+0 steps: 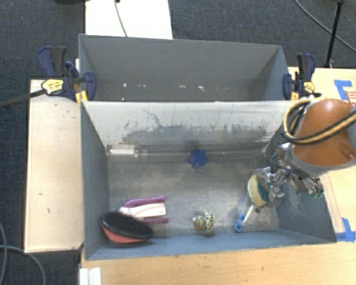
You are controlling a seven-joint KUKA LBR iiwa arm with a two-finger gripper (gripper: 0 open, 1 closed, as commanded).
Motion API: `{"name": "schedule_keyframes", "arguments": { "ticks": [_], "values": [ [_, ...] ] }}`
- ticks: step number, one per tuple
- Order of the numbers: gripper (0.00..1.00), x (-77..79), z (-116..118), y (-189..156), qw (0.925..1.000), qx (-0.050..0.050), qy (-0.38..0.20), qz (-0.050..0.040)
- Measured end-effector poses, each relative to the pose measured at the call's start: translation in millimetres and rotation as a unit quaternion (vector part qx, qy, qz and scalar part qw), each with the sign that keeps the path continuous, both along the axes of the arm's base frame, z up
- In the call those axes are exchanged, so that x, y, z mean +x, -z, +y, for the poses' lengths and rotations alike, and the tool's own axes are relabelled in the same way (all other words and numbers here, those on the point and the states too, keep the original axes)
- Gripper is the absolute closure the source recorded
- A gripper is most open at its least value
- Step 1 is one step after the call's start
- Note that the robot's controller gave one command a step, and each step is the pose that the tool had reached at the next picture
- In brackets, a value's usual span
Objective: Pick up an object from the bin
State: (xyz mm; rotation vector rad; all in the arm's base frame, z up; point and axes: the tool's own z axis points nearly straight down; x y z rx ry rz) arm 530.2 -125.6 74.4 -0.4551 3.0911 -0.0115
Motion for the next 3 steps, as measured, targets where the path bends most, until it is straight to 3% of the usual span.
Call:
{"name": "schedule_keyframes", "arguments": {
  "ticks": [3],
  "values": [
    [1.00,-0.2,0.0,0.3,1.0000,0.000,-0.004,0.0001]
  ]
}}
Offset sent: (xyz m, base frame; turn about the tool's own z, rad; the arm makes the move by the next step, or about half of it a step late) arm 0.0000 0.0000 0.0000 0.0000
